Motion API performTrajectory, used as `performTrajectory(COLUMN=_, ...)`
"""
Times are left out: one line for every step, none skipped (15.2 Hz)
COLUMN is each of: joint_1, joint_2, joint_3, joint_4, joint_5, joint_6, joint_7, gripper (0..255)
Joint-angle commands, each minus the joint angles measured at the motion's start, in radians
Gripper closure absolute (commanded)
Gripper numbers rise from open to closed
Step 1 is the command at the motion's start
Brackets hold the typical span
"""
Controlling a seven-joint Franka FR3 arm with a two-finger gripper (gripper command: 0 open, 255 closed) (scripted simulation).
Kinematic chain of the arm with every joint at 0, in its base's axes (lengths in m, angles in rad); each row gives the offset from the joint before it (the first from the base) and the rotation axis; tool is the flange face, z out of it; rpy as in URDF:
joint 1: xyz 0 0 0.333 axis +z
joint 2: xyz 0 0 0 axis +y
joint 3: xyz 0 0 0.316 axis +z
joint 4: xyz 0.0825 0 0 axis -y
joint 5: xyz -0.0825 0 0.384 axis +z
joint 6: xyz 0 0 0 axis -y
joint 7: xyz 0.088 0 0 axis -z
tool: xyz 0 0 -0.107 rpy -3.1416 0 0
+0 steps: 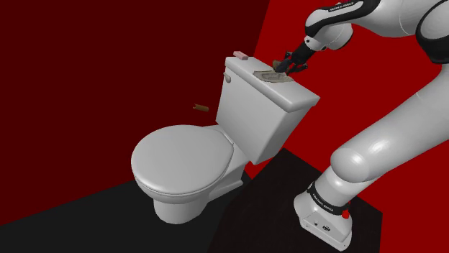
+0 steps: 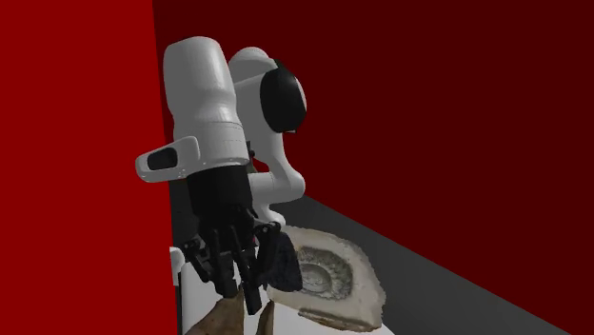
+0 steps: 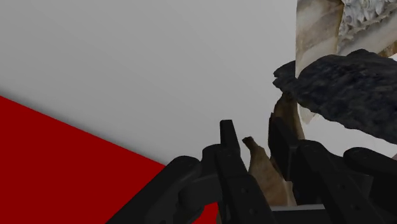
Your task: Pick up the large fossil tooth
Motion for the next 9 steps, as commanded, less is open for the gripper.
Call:
performTrajectory(joint_1=-0.006, joint_2=-0.001, joint_3=-0.005, joint_4=0.023, joint_5=-0.008, joint_6=-0.021, joint_7=0.005, gripper=255)
performTrajectory(joint_1=-0.008, joint_2=-0.004, joint_3=-0.004, joint_4=0.032, joint_5=-0.012, joint_6=-0.034, joint_7=0.010, gripper=255)
performTrajectory(joint_1=-0.009, joint_2=-0.007, joint_3=-0.003, joint_4=0.043, joint_5=-0.015, joint_6=-0.046, joint_7=0.014, gripper=255)
performTrajectory(joint_1=-0.010, joint_2=-0.010, joint_3=-0.001, joint_4=0.053, joint_5=-0.019, joint_6=-0.059, joint_7=0.019, gripper=255)
performTrajectory(joint_1=-0.011, joint_2=-0.013, joint_3=0.000, joint_4=0.063, joint_5=-0.022, joint_6=-0.072, joint_7=0.023, gripper=255)
performTrajectory(joint_1=-0.012, joint_2=-0.016, joint_3=0.001, joint_4=0.074, joint_5=-0.025, joint_6=-0.085, joint_7=0.028, gripper=255)
performTrajectory(joint_1=-0.013, joint_2=-0.018, joint_3=0.003, joint_4=0.085, joint_5=-0.028, joint_6=-0.098, joint_7=0.032, gripper=255)
performTrajectory(joint_1=-0.013, joint_2=-0.020, joint_3=0.004, joint_4=0.096, joint_5=-0.031, joint_6=-0.110, joint_7=0.036, gripper=255)
performTrajectory(joint_1=-0.014, joint_2=-0.022, joint_3=0.005, joint_4=0.108, joint_5=-0.033, joint_6=-0.123, joint_7=0.040, gripper=255)
